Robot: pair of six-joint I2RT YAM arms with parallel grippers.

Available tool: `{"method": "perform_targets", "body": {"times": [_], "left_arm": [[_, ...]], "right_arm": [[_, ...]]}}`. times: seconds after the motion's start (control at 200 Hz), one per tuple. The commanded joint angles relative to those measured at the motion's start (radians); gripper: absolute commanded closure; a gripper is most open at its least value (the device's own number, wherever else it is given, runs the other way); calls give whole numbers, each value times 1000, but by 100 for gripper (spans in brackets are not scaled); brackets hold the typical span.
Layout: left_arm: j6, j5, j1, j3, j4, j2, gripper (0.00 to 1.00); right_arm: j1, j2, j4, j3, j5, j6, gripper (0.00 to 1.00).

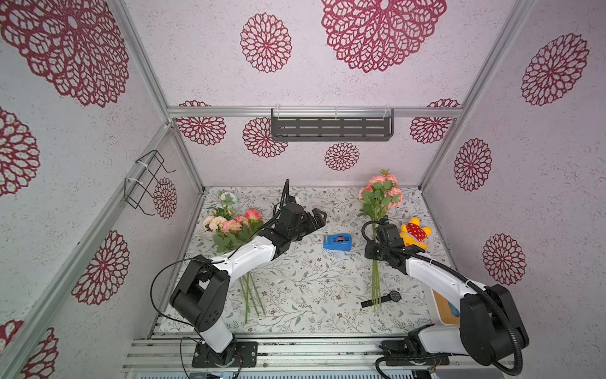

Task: Wrap bouquets with tape
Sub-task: Place the wrapped bouquet at the center of the board.

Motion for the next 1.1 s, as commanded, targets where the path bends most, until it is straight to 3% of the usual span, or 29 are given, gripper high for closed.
{"method": "perform_targets", "body": {"times": [0.0,0.615,1.096], "left_arm": [[5,-2,6,-4,4,7,2],[-4,15,4,-19,31,20,2],[-2,18,5,-24,38,25,2]], "right_arm": [[-56,32,42,49,-49,-53,100],[-162,320,115,150,-15,-57,100],[-222,477,29,270,1,-103,100]]}}
